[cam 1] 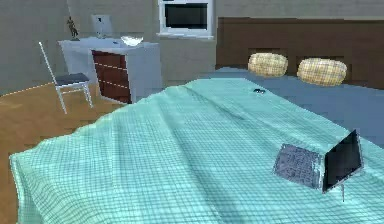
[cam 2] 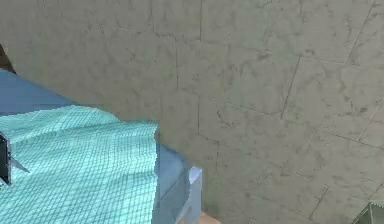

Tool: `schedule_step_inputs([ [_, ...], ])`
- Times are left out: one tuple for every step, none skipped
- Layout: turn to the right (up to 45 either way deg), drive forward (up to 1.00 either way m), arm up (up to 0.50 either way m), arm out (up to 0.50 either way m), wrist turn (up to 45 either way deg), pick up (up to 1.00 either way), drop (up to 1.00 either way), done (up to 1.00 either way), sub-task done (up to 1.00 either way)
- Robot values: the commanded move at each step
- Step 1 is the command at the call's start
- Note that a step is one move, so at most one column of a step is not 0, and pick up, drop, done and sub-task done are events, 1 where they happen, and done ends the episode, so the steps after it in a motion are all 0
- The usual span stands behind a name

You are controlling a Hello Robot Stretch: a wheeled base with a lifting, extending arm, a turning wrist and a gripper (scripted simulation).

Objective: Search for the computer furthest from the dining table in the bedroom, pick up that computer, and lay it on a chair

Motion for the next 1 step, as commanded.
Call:
schedule_step_inputs([
  [-45.0, 0.00, 0.00, 0.00, 0.0, 0.00, 0.00, 0.00, 0.00],
])
